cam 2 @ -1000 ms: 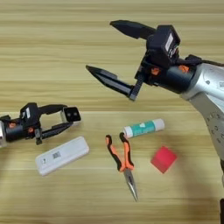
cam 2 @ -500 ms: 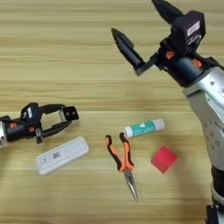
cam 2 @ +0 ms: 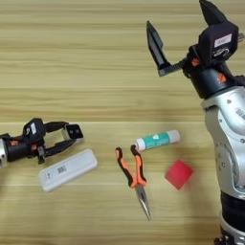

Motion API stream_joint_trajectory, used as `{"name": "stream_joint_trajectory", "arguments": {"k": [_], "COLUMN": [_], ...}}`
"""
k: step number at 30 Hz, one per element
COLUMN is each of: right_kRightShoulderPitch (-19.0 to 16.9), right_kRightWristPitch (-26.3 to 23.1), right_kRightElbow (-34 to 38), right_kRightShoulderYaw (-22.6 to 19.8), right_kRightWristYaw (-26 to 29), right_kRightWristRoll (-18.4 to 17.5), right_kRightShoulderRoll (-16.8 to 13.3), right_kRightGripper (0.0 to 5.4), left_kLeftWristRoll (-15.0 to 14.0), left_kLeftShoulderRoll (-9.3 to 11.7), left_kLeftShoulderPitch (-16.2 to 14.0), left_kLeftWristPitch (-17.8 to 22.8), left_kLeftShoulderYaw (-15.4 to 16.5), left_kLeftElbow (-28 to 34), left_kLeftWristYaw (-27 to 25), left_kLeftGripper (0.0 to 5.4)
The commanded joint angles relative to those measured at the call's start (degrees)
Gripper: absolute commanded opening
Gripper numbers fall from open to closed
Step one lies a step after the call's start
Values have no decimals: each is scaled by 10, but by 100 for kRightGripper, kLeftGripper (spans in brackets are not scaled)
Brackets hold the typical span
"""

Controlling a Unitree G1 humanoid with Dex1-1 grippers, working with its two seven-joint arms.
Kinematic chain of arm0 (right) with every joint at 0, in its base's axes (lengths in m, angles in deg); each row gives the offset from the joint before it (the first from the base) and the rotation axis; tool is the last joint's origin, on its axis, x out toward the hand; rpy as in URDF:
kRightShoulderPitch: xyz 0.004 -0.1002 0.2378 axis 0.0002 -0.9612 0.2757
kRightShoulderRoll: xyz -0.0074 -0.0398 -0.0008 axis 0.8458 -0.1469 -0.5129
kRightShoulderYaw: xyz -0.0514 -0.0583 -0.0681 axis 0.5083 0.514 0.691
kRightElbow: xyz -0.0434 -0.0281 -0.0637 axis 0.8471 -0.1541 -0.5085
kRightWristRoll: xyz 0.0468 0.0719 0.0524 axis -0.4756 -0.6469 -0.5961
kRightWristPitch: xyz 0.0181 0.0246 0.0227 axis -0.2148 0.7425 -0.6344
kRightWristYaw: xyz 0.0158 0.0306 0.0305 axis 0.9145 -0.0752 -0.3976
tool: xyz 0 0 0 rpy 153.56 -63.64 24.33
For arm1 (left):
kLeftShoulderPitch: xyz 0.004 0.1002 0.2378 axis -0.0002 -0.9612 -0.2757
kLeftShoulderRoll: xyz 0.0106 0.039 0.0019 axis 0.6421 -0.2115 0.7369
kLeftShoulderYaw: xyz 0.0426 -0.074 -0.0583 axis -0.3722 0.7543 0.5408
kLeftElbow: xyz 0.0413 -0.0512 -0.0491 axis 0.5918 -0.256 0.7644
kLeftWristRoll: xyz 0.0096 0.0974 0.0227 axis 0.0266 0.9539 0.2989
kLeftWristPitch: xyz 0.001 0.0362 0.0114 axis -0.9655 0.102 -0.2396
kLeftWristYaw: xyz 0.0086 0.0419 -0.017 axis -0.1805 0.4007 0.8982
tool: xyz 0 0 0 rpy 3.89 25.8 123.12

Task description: Move the objects on the table

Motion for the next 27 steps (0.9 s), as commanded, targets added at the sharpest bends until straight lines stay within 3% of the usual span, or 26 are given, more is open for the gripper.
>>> {"name": "stream_joint_trajectory", "arguments": {"k": [1, 15, 21, 27], "right_kRightShoulderPitch": [-4, -35, -101, -142], "right_kRightWristPitch": [12, 69, 140, 202], "right_kRightElbow": [4, 15, -17, -61], "right_kRightShoulderYaw": [-8, -25, -4, 6], "right_kRightWristYaw": [-1, -2, -18, -20], "right_kRightWristRoll": [3, 15, 62, 106], "right_kRightShoulderRoll": [6, 19, 60, 74], "right_kRightGripper": [540, 540, 540, 540], "left_kLeftWristRoll": [13, 31, 30, 25], "left_kLeftShoulderRoll": [6, 5, 2, -1], "left_kLeftShoulderPitch": [-11, -33, -40, -47], "left_kLeftWristPitch": [26, 50, 51, 51], "left_kLeftShoulderYaw": [-2, -3, -6, -7], "left_kLeftElbow": [6, 5, 9, 14], "left_kLeftWristYaw": [16, 46, 53, 55], "left_kLeftGripper": [240, 240, 240, 240]}}
